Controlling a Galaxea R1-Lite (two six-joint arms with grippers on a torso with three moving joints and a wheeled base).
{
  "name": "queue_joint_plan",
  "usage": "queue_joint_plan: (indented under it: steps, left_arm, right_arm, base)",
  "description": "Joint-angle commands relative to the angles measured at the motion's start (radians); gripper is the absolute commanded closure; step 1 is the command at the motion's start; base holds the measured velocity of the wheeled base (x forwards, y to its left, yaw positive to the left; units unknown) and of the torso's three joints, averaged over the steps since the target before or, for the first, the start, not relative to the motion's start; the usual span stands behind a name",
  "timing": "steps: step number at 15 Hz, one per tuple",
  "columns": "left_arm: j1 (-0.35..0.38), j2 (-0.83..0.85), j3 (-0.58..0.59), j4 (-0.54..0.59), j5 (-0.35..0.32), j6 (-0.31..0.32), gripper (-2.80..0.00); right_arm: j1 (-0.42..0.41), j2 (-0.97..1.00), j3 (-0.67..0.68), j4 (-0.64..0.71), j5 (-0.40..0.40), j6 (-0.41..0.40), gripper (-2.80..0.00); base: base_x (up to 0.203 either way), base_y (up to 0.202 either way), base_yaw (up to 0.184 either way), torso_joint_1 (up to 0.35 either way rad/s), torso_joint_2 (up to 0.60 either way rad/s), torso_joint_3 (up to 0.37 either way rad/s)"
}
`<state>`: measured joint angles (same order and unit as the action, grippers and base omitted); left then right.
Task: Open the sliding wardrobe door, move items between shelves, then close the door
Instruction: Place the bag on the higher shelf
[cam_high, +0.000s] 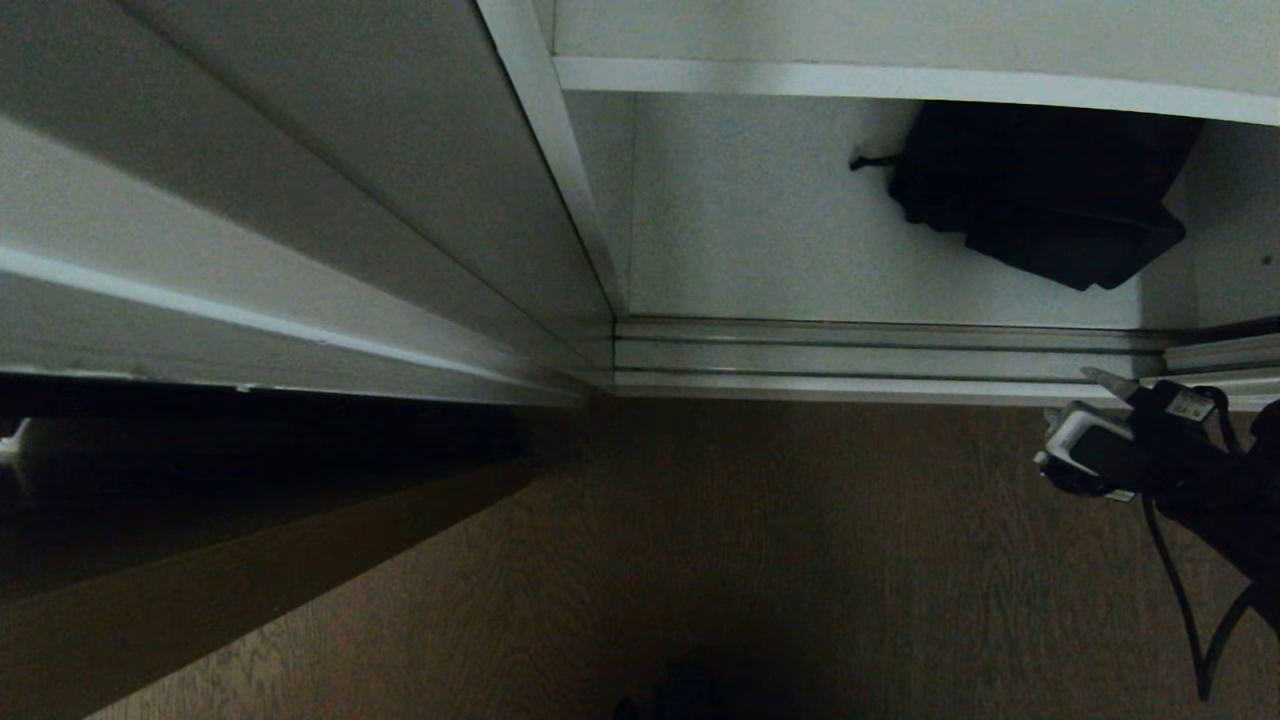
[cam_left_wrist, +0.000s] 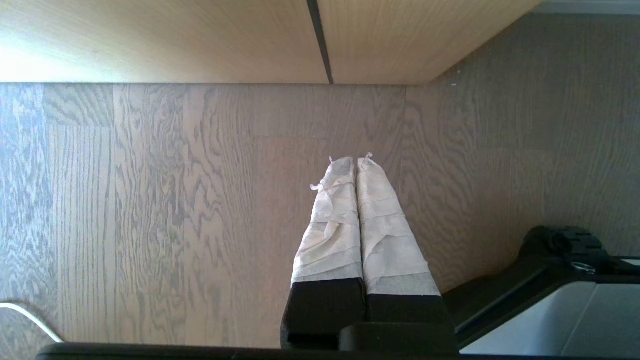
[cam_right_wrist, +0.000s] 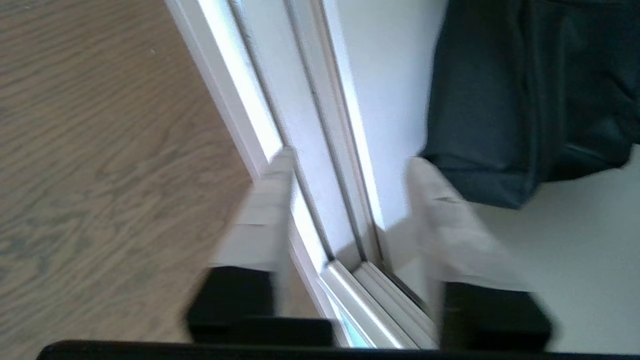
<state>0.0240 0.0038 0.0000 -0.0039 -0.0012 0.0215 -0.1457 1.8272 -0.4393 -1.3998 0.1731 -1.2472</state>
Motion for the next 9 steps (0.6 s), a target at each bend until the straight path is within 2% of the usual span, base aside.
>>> queue_joint_plan:
  steps: [1,9]
  left_arm:
    - [0.001,0.001,0.000,-0.001,0.001,0.000,0.00]
    - [0.001,0.000,0.000,-0.001,0.000,0.000,0.00]
  right_arm:
    - [-0.003,0.059,-0.027,-0.036,0.013,-0.007,-2.80]
    - [-0.021,0.200,-0.238,-0.081,0.060,-0.037,-2.80]
  base:
    - [0.000,0.000,0.000,0.000,0.00,0.000]
    - [0.000,0.000,0.000,0.000,0.00,0.000]
